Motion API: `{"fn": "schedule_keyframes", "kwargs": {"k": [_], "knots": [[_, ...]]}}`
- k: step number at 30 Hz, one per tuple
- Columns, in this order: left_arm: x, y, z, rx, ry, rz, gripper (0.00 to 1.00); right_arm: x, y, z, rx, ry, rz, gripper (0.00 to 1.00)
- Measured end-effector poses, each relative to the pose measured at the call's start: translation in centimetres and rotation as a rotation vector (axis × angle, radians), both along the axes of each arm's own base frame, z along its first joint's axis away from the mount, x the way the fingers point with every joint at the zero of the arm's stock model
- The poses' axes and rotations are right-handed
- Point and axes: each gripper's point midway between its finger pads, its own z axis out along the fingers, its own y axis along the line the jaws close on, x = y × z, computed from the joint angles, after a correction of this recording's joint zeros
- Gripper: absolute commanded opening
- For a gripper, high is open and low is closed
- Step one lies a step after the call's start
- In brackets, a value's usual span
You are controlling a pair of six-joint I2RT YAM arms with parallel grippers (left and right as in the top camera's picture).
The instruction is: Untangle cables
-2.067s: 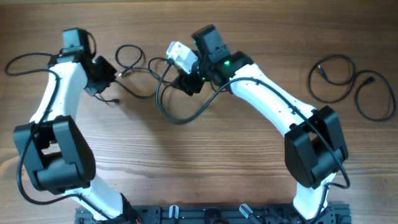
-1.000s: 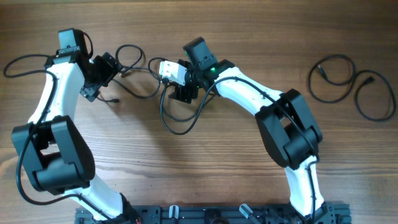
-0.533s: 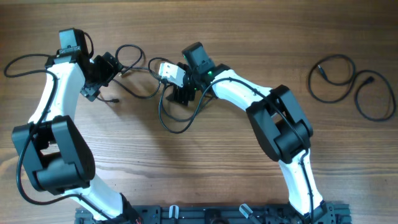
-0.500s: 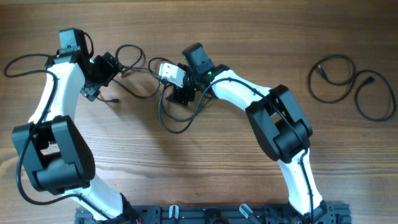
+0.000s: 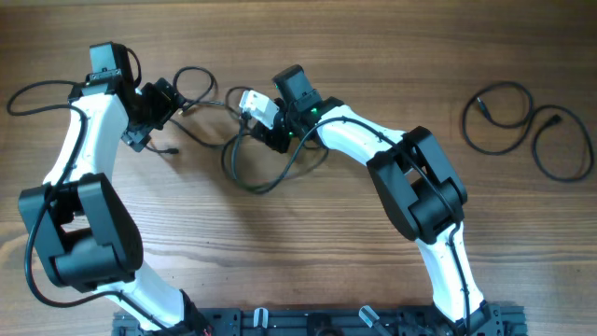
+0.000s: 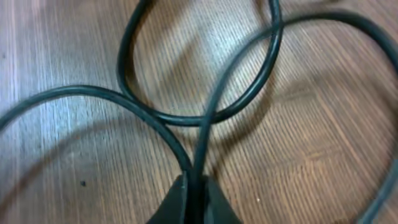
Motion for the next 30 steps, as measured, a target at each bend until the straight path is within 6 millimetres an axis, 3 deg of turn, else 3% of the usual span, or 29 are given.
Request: {"fn": "schedule_keyframes", "kwargs": {"k": [6, 10, 14, 17, 23, 30], "knots": [[0.0, 0.0, 0.0, 0.0, 0.0, 0.0, 1.0, 0.2, 0.1, 1.4, 0.027, 0.042, -0.064, 0.04], [0.0, 0.0, 0.0, 0.0, 0.0, 0.0, 1.0, 0.6, 0.5, 8.5, 0.12, 0.0, -0.109, 0.04], [0.0, 0.0, 0.0, 0.0, 0.0, 0.0, 1.0, -0.4, 0.4, 17.3, 0.238, -0.058, -0.112, 0.04], [0.0, 0.0, 0.0, 0.0, 0.0, 0.0, 1.0, -1.3, 0.0, 20.4, 0.271, -0.058, -0.114, 0.04], [0.0, 0.0, 0.0, 0.0, 0.0, 0.0, 1.0, -2.5, -0.8, 18.9, 0.215, 0.036, -0.136, 0.04], [0.0, 0.0, 0.0, 0.0, 0.0, 0.0, 1.0, -1.2, -2.8, 18.9, 0.163, 0.037, -0.266, 0.04]]}}
